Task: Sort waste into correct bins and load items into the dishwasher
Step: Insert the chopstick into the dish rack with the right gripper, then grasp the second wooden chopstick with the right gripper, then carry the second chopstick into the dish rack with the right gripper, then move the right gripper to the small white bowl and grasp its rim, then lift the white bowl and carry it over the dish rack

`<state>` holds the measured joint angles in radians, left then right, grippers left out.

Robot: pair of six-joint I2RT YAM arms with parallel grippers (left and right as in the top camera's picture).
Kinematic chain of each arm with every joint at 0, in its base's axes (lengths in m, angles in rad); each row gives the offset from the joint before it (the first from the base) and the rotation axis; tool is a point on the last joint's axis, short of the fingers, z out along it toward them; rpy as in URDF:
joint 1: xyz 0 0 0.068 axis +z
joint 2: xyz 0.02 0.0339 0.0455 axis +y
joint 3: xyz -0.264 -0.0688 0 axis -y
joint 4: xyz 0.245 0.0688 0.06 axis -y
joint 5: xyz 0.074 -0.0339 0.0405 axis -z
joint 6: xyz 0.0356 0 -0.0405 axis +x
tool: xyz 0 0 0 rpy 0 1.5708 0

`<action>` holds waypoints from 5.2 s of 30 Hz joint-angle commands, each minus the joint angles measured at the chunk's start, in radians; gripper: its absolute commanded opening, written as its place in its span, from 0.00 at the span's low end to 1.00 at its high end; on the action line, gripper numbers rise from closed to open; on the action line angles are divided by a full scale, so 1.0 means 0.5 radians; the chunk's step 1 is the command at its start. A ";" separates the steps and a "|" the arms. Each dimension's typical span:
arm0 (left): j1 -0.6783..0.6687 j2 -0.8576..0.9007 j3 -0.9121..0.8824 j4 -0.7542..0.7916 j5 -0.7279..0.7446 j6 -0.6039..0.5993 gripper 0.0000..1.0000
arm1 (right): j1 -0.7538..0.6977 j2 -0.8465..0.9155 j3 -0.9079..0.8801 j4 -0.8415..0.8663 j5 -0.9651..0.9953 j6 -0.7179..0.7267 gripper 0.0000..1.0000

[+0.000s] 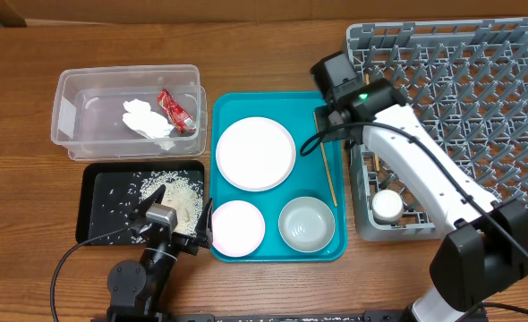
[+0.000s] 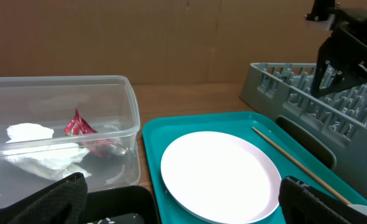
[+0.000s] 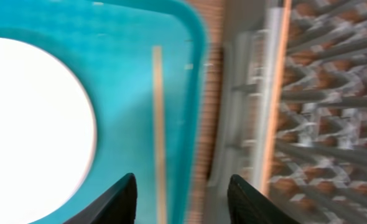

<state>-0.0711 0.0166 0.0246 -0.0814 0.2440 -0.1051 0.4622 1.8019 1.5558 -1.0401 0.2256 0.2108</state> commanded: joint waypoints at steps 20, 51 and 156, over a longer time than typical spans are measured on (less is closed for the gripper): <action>0.011 -0.024 -0.017 0.008 0.018 -0.027 1.00 | -0.011 0.658 0.028 0.111 -0.179 0.208 0.35; 0.011 -0.024 -0.017 0.008 0.018 -0.027 1.00 | -0.142 -0.082 0.201 0.040 0.359 0.104 0.04; 0.011 -0.024 -0.017 0.008 0.018 -0.027 1.00 | -0.327 -0.733 -0.703 0.375 2.148 0.418 0.04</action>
<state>-0.0711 0.0154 0.0238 -0.0814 0.2440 -0.1051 0.3653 1.3666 1.1931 -0.8593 1.1862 0.4110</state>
